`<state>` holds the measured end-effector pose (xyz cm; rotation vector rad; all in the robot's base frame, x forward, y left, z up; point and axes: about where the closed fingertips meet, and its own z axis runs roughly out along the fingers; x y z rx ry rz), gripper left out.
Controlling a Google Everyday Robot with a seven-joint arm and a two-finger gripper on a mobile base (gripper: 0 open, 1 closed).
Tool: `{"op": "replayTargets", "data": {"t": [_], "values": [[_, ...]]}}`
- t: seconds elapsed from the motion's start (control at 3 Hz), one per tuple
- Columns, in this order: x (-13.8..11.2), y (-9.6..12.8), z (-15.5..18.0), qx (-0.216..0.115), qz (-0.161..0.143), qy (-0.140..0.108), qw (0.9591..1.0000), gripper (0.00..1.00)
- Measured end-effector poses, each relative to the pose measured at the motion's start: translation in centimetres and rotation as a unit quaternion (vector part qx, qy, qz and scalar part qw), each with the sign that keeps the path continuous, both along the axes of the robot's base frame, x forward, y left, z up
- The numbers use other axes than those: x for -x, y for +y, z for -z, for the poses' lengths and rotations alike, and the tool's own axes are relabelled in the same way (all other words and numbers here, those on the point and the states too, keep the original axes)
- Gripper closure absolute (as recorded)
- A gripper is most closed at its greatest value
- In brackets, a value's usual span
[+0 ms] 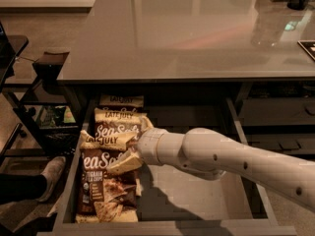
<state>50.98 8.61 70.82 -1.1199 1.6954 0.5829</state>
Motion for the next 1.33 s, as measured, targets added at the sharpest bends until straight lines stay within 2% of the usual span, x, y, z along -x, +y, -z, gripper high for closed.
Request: {"op": "replayTargets", "data": {"t": [0.33,0.67,1.0,1.33], "values": [[0.3,2.0,-1.4,-0.006,-0.064,0.016,0.9978,0.0],[1.0,3.2,-2.1,0.012,-0.134,0.036,0.9902,0.0],[2.9,3.7,-1.9,0.013,-0.17,0.054,0.9838,0.0],[2.9,3.7,-1.9,0.013,-0.17,0.054,0.9839,0.0]]}}
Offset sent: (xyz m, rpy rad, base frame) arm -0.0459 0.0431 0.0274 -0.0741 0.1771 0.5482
